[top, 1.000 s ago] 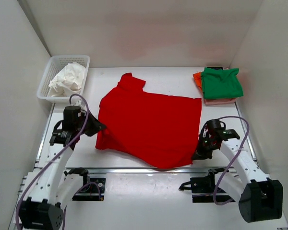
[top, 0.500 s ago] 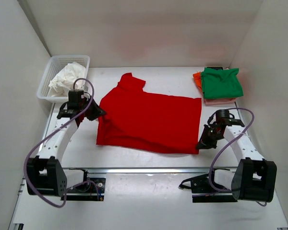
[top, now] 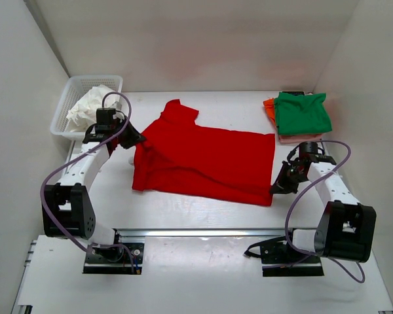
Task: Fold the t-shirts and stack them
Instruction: Fold the flattened tshirt in 1/3 of the way
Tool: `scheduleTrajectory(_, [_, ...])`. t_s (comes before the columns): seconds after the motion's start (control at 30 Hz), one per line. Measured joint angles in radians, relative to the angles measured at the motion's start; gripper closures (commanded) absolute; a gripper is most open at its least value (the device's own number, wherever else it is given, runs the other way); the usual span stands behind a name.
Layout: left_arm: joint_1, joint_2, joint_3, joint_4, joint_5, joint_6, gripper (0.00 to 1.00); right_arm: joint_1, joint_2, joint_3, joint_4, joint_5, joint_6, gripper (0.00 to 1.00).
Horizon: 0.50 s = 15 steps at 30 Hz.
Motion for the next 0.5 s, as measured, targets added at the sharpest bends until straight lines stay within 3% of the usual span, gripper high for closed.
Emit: scheduleTrajectory(0.5, [0.027,0.084,0.037,0.041,-0.002,0.005,1.0,-0.013,0.095,0.004,0.09,-0.001,-0.001,1.0])
